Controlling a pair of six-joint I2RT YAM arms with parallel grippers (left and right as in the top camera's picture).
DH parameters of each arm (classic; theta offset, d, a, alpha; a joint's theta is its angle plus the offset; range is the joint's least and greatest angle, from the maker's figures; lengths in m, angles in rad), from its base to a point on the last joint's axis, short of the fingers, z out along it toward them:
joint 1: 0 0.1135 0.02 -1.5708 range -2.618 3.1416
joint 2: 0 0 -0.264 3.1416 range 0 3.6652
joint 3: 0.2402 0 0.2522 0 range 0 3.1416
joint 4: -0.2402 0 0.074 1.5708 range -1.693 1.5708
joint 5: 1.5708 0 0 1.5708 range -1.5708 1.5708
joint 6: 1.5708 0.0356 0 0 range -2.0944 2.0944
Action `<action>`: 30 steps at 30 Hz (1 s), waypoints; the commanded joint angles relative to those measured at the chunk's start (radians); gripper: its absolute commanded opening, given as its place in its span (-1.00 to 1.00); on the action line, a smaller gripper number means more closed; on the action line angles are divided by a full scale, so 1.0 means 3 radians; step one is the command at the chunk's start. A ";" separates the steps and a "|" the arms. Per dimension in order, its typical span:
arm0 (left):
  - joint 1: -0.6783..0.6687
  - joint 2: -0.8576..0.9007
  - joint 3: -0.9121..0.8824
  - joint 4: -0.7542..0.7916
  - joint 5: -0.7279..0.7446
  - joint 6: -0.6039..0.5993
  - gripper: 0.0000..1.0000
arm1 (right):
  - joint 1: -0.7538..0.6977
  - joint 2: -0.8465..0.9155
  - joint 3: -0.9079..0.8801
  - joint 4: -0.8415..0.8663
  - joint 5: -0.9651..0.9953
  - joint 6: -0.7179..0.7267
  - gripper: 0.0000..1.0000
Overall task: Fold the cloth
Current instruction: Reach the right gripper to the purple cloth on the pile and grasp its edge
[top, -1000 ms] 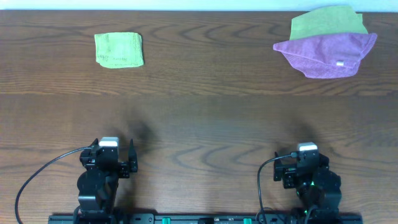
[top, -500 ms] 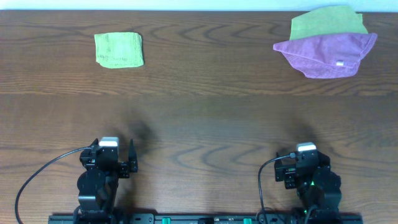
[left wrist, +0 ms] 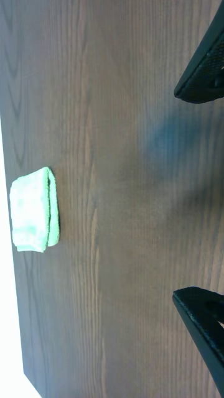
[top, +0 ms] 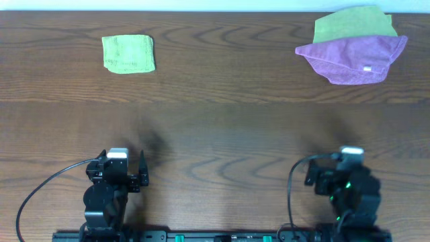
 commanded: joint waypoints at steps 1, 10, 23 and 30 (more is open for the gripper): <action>0.0010 -0.0031 -0.0064 0.0000 -0.0057 0.0048 0.91 | -0.0173 0.0557 0.0544 0.0025 0.0086 0.0441 0.99; 0.0010 -0.0031 -0.0064 0.0000 -0.0057 0.0048 0.91 | -0.0476 0.2187 0.2115 -0.0095 0.0099 0.0741 0.98; 0.0010 -0.0031 -0.0064 0.0000 -0.0057 0.0048 0.91 | -0.0938 0.3904 0.3744 -0.0248 0.0148 0.0805 0.98; 0.0010 -0.0031 -0.0064 0.0000 -0.0057 0.0048 0.91 | -0.1171 0.4550 0.4028 -0.0106 0.0121 0.0872 0.99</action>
